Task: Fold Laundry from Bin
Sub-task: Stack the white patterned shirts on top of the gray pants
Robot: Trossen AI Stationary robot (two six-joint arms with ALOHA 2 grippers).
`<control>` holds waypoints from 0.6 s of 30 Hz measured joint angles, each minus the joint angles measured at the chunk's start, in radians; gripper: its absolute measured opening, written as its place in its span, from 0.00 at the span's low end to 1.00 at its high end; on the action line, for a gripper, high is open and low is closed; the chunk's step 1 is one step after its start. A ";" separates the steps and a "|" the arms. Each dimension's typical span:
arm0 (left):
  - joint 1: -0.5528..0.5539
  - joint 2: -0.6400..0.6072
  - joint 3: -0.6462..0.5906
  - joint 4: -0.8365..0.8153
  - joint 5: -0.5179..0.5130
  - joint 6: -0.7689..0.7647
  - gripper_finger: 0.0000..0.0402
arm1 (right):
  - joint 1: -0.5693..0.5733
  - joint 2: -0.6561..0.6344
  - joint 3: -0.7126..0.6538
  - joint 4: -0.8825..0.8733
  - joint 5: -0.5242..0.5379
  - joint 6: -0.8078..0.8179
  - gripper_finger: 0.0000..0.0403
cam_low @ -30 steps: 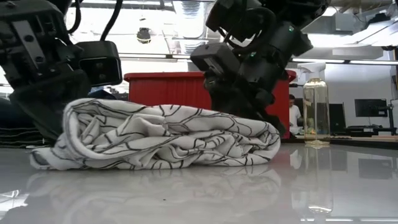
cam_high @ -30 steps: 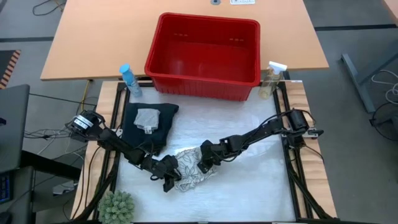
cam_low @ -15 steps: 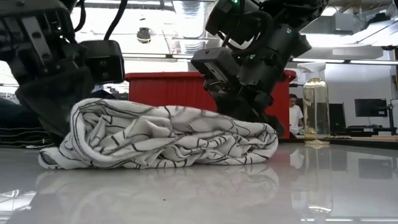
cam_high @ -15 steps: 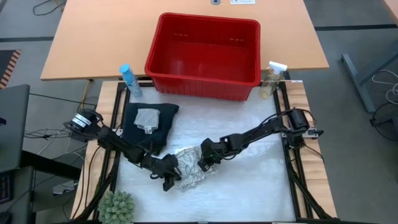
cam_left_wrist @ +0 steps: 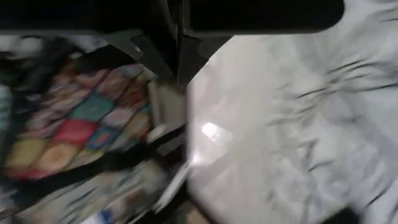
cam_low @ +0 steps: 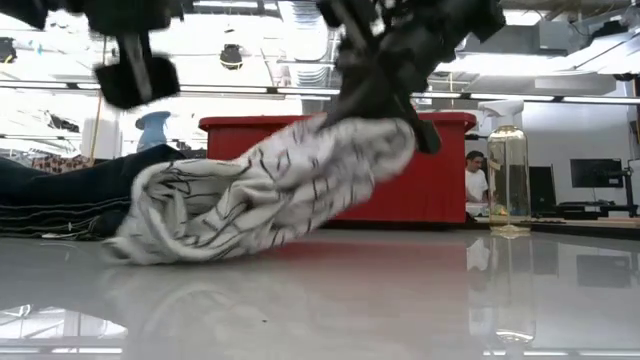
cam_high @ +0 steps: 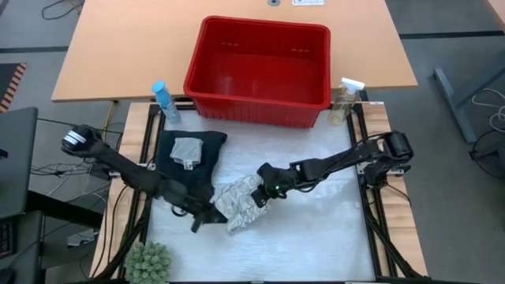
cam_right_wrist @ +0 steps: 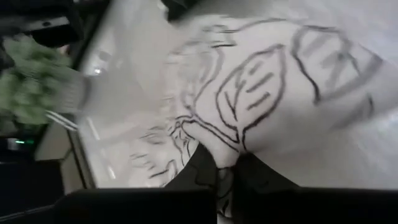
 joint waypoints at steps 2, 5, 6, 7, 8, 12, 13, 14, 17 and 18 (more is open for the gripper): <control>0.000 -0.088 0.000 -0.005 -0.027 0.010 0.00 | -0.002 -0.032 0.001 0.004 0.006 -0.011 0.09; -0.001 -0.209 0.000 -0.011 -0.078 0.040 0.00 | -0.008 -0.061 0.002 0.007 0.006 -0.014 0.09; -0.001 -0.247 0.000 -0.015 -0.091 0.057 0.00 | -0.008 -0.068 0.002 0.012 0.006 -0.014 0.09; -0.001 -0.280 0.000 -0.013 -0.105 0.073 0.00 | -0.008 -0.073 0.003 0.020 0.006 -0.014 0.09; -0.001 -0.313 0.001 -0.017 -0.119 0.086 0.00 | -0.008 -0.076 0.014 0.016 0.006 -0.015 0.09; -0.001 -0.425 0.001 -0.054 -0.180 0.126 0.00 | -0.008 -0.077 0.099 0.007 0.000 -0.064 0.09; -0.001 -0.450 0.001 -0.067 -0.194 0.133 0.00 | -0.008 -0.075 0.127 0.002 -0.001 -0.079 0.09; -0.001 -0.470 0.001 -0.078 -0.203 0.142 0.00 | -0.011 -0.073 0.159 -0.003 -0.001 -0.094 0.09; -0.001 -0.521 0.001 -0.100 -0.223 0.170 0.00 | -0.024 -0.066 0.248 -0.058 -0.002 -0.143 0.09; -0.001 -0.534 0.001 -0.100 -0.224 0.182 0.00 | -0.030 -0.057 0.280 -0.068 -0.002 -0.158 0.09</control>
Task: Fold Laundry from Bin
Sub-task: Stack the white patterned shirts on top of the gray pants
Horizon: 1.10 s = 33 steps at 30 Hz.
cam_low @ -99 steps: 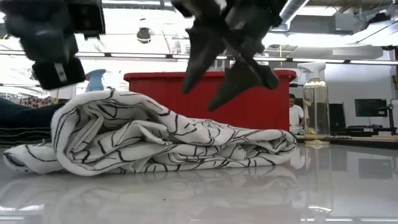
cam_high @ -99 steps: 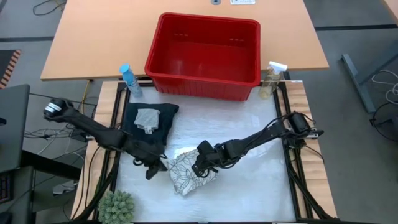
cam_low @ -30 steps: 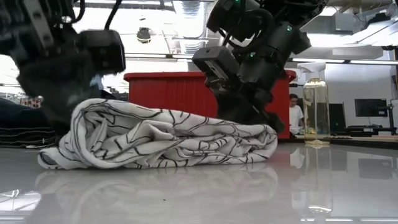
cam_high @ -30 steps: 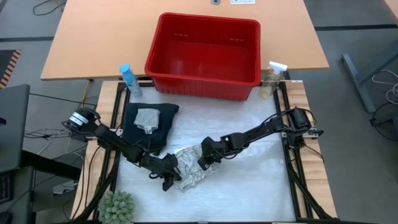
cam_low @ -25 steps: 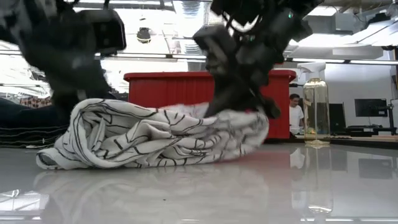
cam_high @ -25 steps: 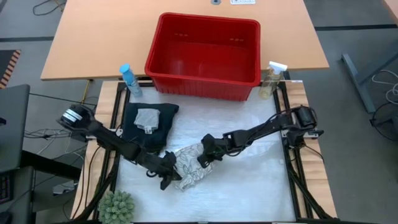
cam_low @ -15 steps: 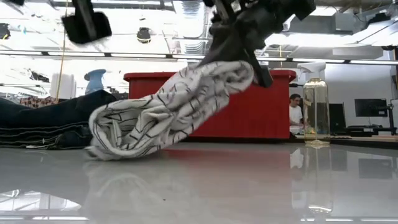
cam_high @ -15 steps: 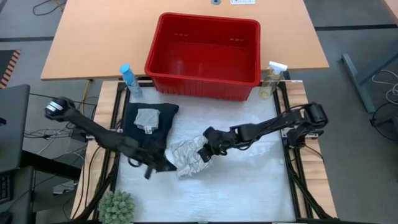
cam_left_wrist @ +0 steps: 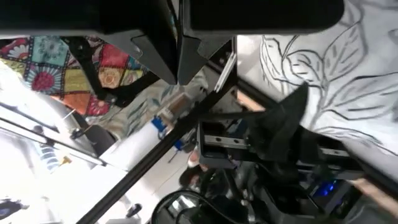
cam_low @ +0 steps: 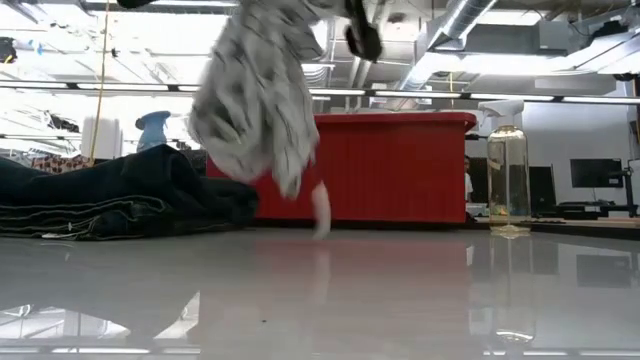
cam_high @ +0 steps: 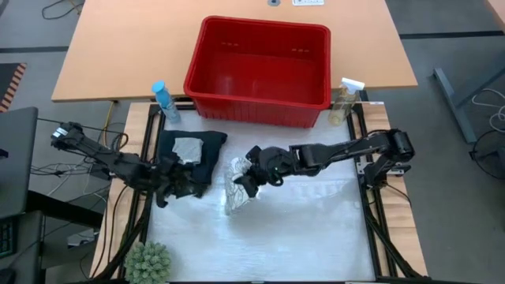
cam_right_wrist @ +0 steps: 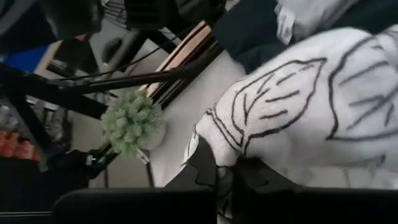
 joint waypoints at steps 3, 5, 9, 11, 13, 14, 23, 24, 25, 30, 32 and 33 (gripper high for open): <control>0.000 -0.034 0.000 0.000 -0.001 0.009 0.00 | -0.017 0.012 0.080 -0.059 -0.001 -0.049 0.09; 0.000 -0.057 0.000 -0.002 -0.005 0.012 0.00 | -0.035 0.036 0.133 -0.048 -0.002 -0.068 0.09; 0.000 -0.098 0.000 -0.005 -0.003 0.027 0.00 | -0.061 0.086 0.216 -0.050 -0.014 -0.093 0.09; -0.001 -0.113 0.000 0.000 0.001 0.028 0.00 | -0.072 0.106 0.252 -0.069 -0.041 -0.114 0.09; -0.001 -0.140 0.000 -0.007 0.002 0.039 0.00 | -0.091 0.153 0.320 -0.021 -0.057 -0.125 0.09; -0.003 -0.146 0.000 -0.007 0.003 0.045 0.00 | -0.098 0.170 0.351 -0.024 -0.066 -0.135 0.09; -0.009 -0.225 0.000 0.001 0.005 0.061 0.00 | -0.155 0.436 0.739 -0.065 -0.155 -0.177 0.09; -0.010 -0.237 0.001 0.002 0.005 0.062 0.00 | -0.164 0.467 0.789 -0.058 -0.165 -0.179 0.09; -0.010 -0.245 0.000 0.004 0.005 0.066 0.00 | -0.174 0.496 0.838 -0.057 -0.176 -0.180 0.09; -0.010 -0.293 0.000 0.012 0.008 0.095 0.00 | -0.235 0.620 0.913 0.138 -0.249 -0.110 0.09; -0.010 -0.312 0.000 0.011 0.008 0.109 0.00 | -0.264 0.681 0.910 0.255 -0.266 -0.030 0.09; -0.010 -0.321 0.000 0.010 0.009 0.110 0.00 | -0.277 0.705 0.915 0.286 -0.270 0.006 0.09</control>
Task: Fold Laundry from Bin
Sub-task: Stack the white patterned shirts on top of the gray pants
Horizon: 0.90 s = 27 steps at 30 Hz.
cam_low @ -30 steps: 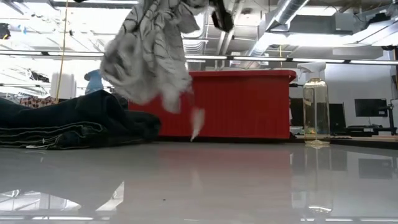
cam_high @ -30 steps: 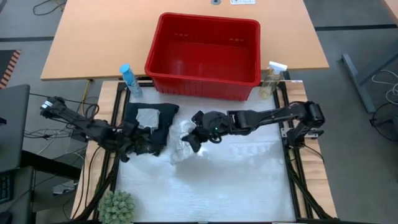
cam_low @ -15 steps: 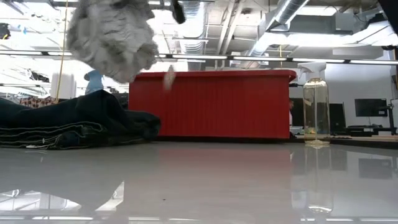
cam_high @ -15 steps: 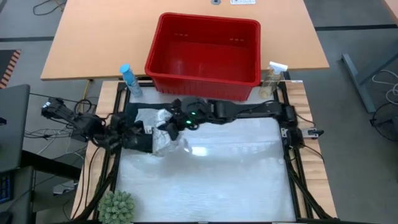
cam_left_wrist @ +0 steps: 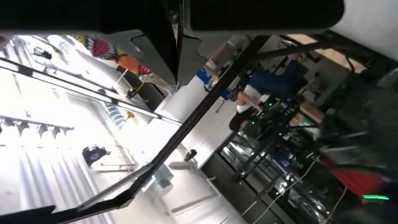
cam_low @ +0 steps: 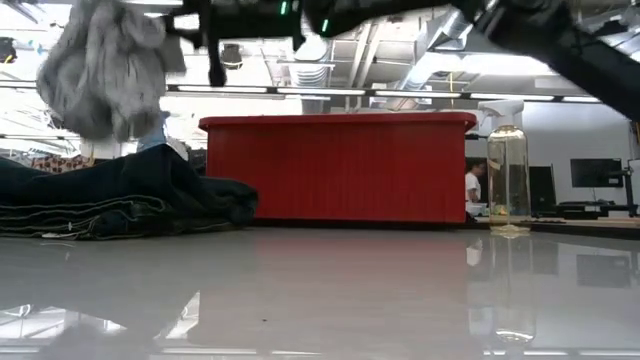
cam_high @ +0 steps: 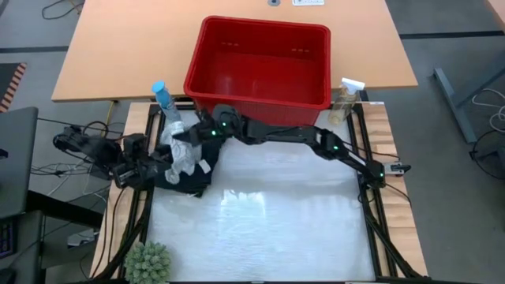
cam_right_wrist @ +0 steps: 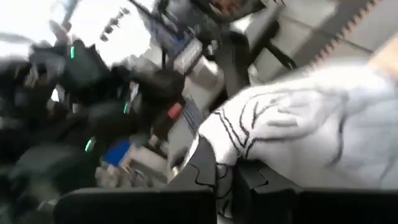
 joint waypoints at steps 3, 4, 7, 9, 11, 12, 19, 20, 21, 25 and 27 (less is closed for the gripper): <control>0.000 -0.020 0.000 -0.002 0.000 0.005 0.00 | -0.030 0.082 0.037 0.111 -0.020 0.057 0.09; 0.000 -0.025 0.000 -0.004 0.000 0.011 0.00 | -0.039 0.090 0.030 0.155 -0.019 0.073 0.09; 0.000 -0.026 0.000 -0.003 -0.006 0.032 0.00 | -0.059 0.126 0.040 0.249 -0.024 0.136 0.09; 0.000 -0.026 0.000 -0.006 -0.007 0.034 0.00 | -0.069 0.137 0.034 0.330 -0.032 0.161 0.09; 0.000 -0.024 0.000 -0.010 -0.006 0.033 0.00 | -0.074 0.139 0.033 0.348 -0.045 0.134 0.09; 0.000 -0.024 0.000 -0.010 -0.006 0.033 0.00 | -0.074 0.138 0.036 0.342 -0.044 0.109 0.09; 0.000 -0.025 0.000 0.039 -0.006 0.004 0.00 | -0.061 0.045 0.037 0.173 -0.035 0.007 0.09; 0.000 -0.025 0.000 0.062 -0.004 0.005 0.00 | -0.062 0.036 0.037 0.149 -0.032 -0.008 0.09; 0.000 -0.025 0.000 0.087 0.001 0.012 0.00 | -0.063 0.029 0.037 0.131 -0.028 -0.019 0.09; 0.000 -0.026 0.000 0.153 0.008 0.057 0.00 | -0.062 0.029 0.037 0.090 -0.015 -0.016 0.09; 0.000 -0.026 0.000 0.132 -0.022 0.066 0.00 | -0.056 0.030 0.037 0.064 -0.010 -0.016 0.09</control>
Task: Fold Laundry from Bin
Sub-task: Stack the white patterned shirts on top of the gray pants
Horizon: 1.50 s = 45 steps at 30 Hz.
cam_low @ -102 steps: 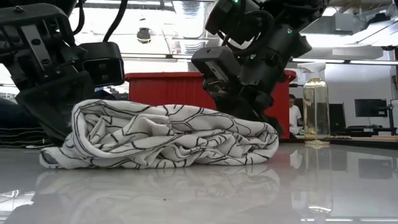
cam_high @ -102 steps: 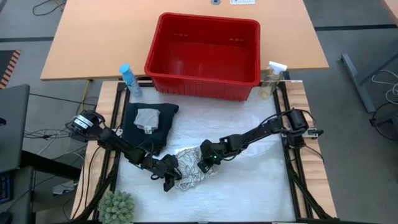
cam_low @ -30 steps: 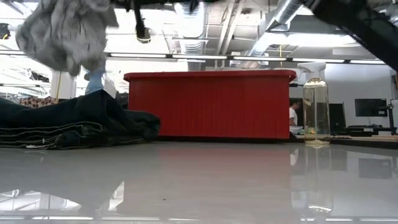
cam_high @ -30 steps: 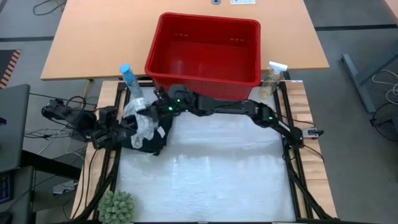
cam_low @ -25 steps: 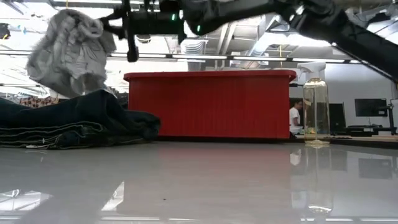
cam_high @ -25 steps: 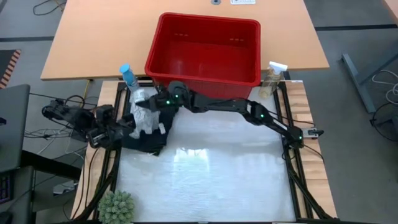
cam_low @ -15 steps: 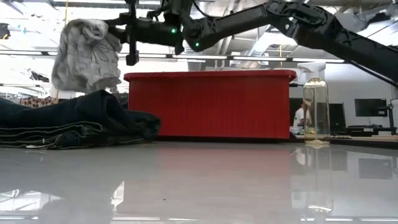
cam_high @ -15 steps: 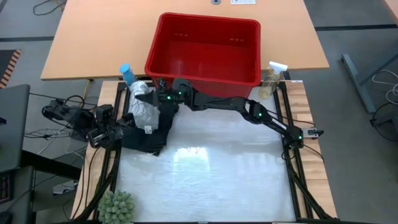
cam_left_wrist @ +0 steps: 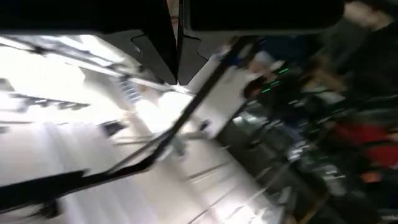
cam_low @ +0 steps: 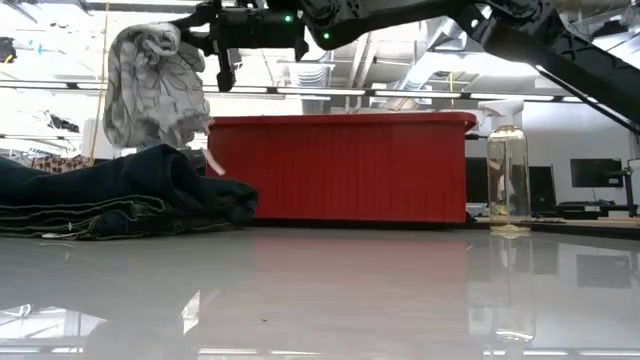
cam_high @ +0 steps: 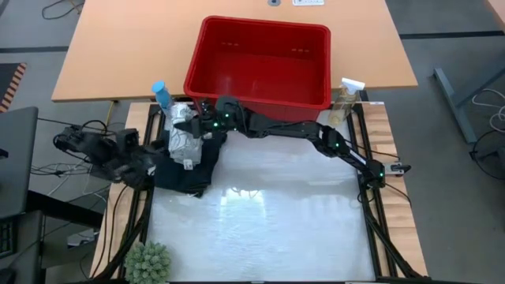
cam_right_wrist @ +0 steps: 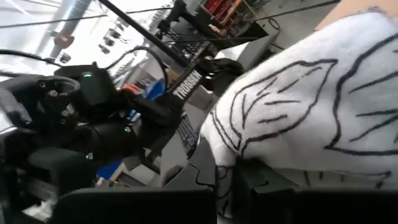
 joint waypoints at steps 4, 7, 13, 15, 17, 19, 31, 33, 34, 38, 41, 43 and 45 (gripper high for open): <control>0.000 0.002 0.000 -0.208 -0.127 -0.002 0.00 | -0.002 0.000 0.000 -0.032 0.031 -0.011 0.09; -0.001 0.024 0.000 -0.401 -0.220 -0.041 0.00 | -0.031 0.000 0.000 -0.024 0.021 -0.011 0.09; -0.001 0.129 0.000 -0.604 -0.209 -0.084 0.00 | -0.108 0.000 0.000 -0.011 -0.057 0.030 0.09; -0.002 0.177 0.000 -0.676 -0.231 -0.097 0.00 | -0.131 0.000 0.000 -0.009 -0.095 0.048 0.09; -0.001 0.226 0.000 -0.757 -0.338 -0.117 0.00 | -0.150 0.000 0.000 0.012 -0.150 0.077 0.09; 0.000 0.274 -0.001 -0.801 -0.486 -0.119 0.00 | -0.163 0.000 0.000 0.040 -0.206 0.117 0.09; 0.060 0.404 -0.001 -0.706 -0.957 -0.083 0.00 | -0.150 0.000 0.001 0.129 -0.279 0.208 0.09; 0.072 0.418 -0.001 -0.657 -0.927 -0.082 0.00 | -0.147 0.000 0.001 0.127 -0.277 0.207 0.09; 0.079 0.427 -0.001 -0.629 -0.903 -0.076 0.00 | -0.145 0.000 0.001 0.127 -0.276 0.205 0.09; 0.104 0.485 -0.001 -0.544 -0.851 -0.016 0.00 | -0.135 0.000 0.001 0.130 -0.273 0.197 0.09; 0.118 0.525 -0.002 -0.519 -0.912 0.015 0.00 | -0.128 0.000 0.001 0.137 -0.273 0.197 0.09; 0.126 0.536 -0.001 -0.509 -0.973 0.017 0.00 | -0.123 0.000 0.001 0.137 -0.269 0.197 0.09; 0.134 0.546 -0.001 -0.518 -1.038 0.017 0.00 | -0.119 0.000 0.001 0.136 -0.268 0.197 0.09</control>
